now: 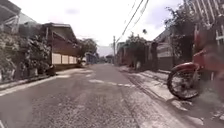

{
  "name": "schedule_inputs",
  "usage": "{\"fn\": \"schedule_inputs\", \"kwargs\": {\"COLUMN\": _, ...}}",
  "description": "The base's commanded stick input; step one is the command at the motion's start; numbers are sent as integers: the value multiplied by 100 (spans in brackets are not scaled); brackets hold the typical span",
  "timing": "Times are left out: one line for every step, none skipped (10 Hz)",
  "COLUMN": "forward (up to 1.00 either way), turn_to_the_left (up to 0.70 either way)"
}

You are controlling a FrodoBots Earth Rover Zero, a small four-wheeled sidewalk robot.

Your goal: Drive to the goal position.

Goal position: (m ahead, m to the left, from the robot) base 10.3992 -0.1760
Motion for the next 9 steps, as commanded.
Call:
{"fn": "schedule_inputs", "kwargs": {"forward": 70, "turn_to_the_left": 0}}
{"fn": "schedule_inputs", "kwargs": {"forward": 70, "turn_to_the_left": 0}}
{"fn": "schedule_inputs", "kwargs": {"forward": 70, "turn_to_the_left": 0}}
{"fn": "schedule_inputs", "kwargs": {"forward": 70, "turn_to_the_left": 0}}
{"fn": "schedule_inputs", "kwargs": {"forward": 70, "turn_to_the_left": 0}}
{"fn": "schedule_inputs", "kwargs": {"forward": 70, "turn_to_the_left": 0}}
{"fn": "schedule_inputs", "kwargs": {"forward": 70, "turn_to_the_left": 0}}
{"fn": "schedule_inputs", "kwargs": {"forward": 70, "turn_to_the_left": 0}}
{"fn": "schedule_inputs", "kwargs": {"forward": 70, "turn_to_the_left": 0}}
